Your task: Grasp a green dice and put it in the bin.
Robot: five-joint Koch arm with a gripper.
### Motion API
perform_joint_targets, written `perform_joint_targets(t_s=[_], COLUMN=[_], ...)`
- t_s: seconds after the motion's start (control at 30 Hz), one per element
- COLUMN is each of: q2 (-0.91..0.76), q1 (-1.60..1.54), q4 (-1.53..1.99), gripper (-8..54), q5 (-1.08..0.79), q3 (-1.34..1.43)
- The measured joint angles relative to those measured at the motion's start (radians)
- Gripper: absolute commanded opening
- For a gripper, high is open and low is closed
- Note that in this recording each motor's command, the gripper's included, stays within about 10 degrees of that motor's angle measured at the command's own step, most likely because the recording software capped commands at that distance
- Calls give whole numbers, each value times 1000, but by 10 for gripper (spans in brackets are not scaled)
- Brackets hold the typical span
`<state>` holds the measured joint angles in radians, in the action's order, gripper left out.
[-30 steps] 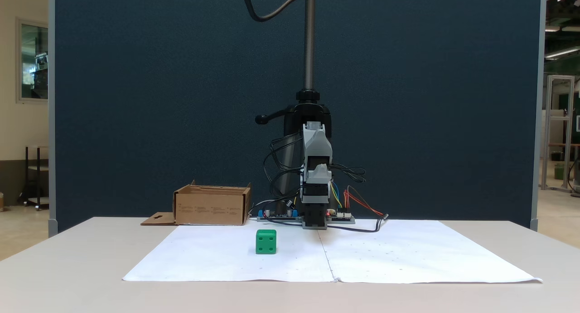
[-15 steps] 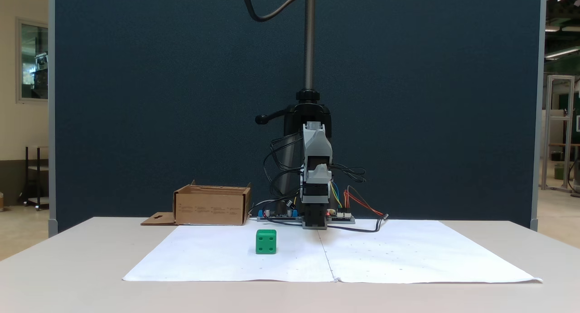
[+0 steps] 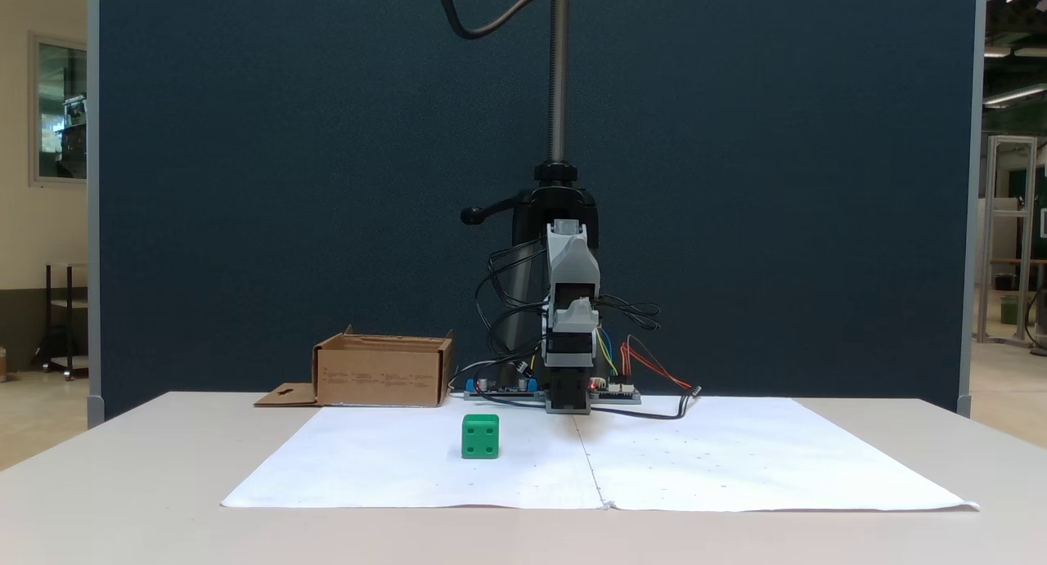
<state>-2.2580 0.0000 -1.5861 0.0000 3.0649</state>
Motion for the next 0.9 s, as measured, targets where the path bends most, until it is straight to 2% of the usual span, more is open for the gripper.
perform_joint_targets(t_s=[0.9], q2=[0], q1=[-9], q4=[0], gripper=[431], q5=[0], q3=[0])
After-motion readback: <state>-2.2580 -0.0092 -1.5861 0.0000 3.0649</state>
